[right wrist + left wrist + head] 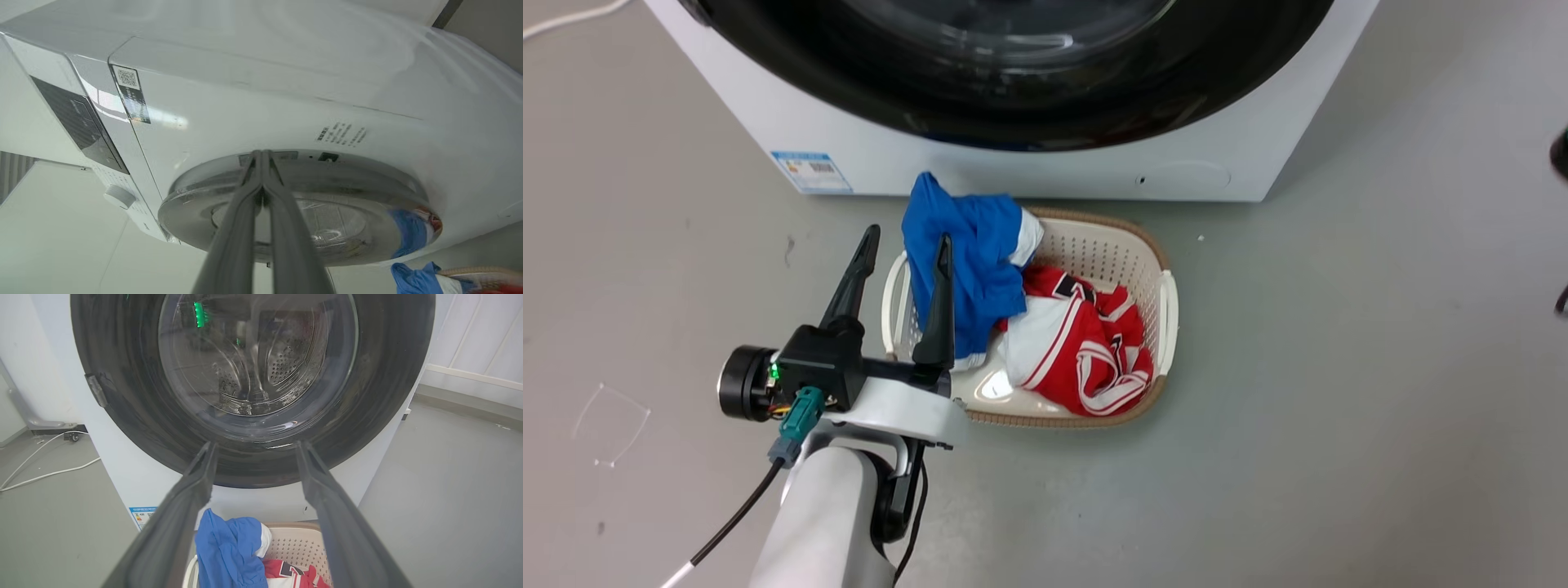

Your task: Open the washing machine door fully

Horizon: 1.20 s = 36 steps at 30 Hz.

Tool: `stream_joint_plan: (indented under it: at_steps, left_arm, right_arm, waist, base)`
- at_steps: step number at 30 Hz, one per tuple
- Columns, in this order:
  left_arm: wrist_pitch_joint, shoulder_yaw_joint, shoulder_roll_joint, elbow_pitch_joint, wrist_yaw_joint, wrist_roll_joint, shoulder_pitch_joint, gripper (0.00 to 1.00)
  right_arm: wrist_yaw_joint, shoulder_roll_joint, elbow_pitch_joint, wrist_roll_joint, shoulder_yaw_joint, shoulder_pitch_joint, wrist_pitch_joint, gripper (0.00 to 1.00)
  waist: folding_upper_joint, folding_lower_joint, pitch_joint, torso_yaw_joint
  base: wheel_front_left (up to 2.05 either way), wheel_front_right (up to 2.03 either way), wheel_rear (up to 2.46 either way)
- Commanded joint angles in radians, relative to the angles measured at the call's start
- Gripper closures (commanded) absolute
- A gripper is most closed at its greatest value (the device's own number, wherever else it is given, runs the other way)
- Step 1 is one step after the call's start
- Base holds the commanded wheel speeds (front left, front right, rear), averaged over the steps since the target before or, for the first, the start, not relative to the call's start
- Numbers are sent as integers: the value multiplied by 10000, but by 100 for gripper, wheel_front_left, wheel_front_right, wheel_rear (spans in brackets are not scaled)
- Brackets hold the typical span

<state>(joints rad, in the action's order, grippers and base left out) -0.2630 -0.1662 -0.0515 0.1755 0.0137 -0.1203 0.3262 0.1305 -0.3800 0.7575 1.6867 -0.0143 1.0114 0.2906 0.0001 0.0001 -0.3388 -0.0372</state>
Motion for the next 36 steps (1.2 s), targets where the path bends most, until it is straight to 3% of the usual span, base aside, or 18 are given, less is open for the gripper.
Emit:
stream_joint_plan:
  at_steps: [1,10,21,36]
  left_arm:
    - [-26,-34,12,-53,-37,19,153,0]
    - [-27,-194,13,-393,-182,110,471,0]
    - [-26,-593,14,-733,-399,-30,919,0]
    - [-26,-980,11,-624,-572,-242,924,0]
  right_arm:
    - [4,-10,100,-36,-90,268,127,100]
    - [4,-167,1491,-919,-1503,2612,1593,100]
    - [4,32,2679,-1755,-2288,4397,1993,100]
    - [15,226,2623,-1619,-2663,4183,3967,100]
  waist:
    - [-1,-1,-206,-102]
    - [-1,-1,-881,-386]
    - [-1,-1,-1674,-708]
    - [-1,-1,-1593,-808]
  base:
    - [0,0,0]
    - [0,0,0]
    - [0,0,0]
    - [0,0,0]
